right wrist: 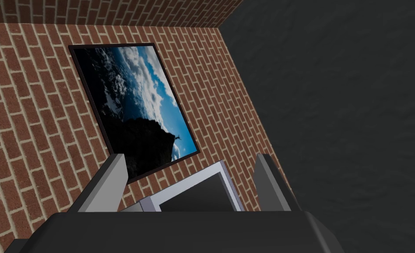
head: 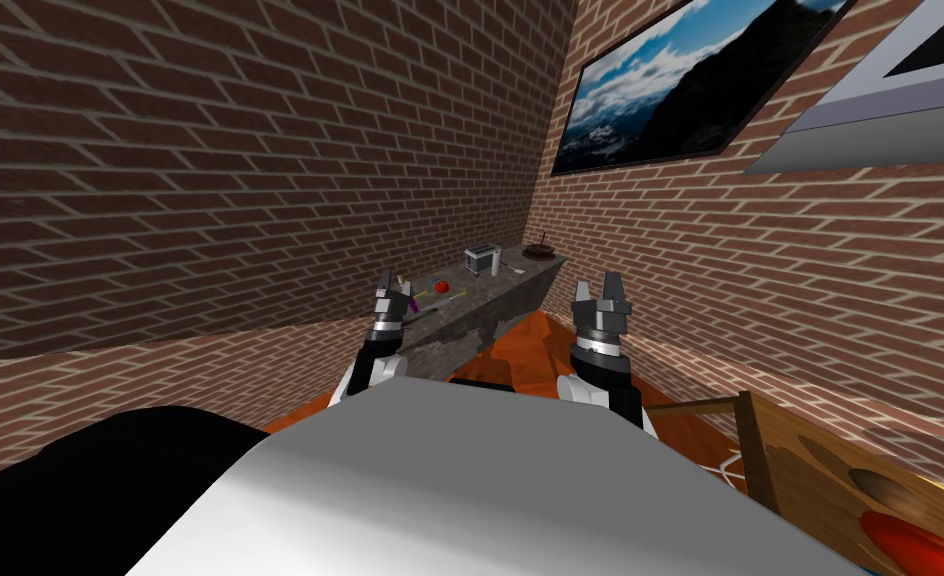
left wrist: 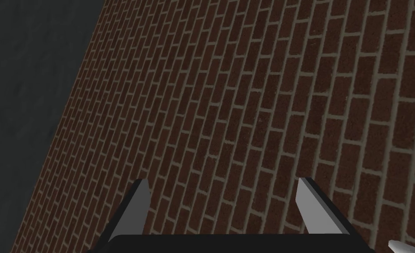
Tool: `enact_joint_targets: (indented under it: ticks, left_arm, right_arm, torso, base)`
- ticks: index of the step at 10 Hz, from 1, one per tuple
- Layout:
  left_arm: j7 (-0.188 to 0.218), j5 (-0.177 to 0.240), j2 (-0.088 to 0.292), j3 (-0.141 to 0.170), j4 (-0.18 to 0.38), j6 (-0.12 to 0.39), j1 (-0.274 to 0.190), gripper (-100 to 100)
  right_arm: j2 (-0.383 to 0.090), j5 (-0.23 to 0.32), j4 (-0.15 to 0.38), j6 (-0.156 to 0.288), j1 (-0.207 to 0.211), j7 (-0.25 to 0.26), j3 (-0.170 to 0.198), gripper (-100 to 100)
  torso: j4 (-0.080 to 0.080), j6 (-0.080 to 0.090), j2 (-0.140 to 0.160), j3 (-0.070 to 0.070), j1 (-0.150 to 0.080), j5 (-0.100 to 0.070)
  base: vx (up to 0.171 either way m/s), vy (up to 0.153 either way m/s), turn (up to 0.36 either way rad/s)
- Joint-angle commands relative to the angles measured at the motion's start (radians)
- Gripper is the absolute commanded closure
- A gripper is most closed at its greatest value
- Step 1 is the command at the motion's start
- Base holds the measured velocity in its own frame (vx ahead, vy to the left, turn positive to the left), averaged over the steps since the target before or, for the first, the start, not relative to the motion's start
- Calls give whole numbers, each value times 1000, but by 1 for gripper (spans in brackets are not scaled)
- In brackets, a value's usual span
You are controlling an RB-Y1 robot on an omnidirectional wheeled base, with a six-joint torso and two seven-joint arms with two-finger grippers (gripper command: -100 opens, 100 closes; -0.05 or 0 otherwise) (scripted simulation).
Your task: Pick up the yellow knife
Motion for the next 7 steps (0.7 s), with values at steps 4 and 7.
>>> enact_joint_targets:
  ticks: [4, 7]
  left_arm:
    - [33, 50, 82, 39, -1, 120, -20, -100]
    - [63, 98, 153, 79, -1, 202, -38, -100]
  right_arm:
    - [0, 0, 0, 0, 0, 0, 0, 0]
    - [0, 0, 0, 0, 0, 0, 0, 0]
  torso:
    - [0, 0, 0, 0, 0, 0]
    - [0, 0, 0, 0, 0, 0]
  base:
    - [10, -17, -13]
    - [8, -15, -17]
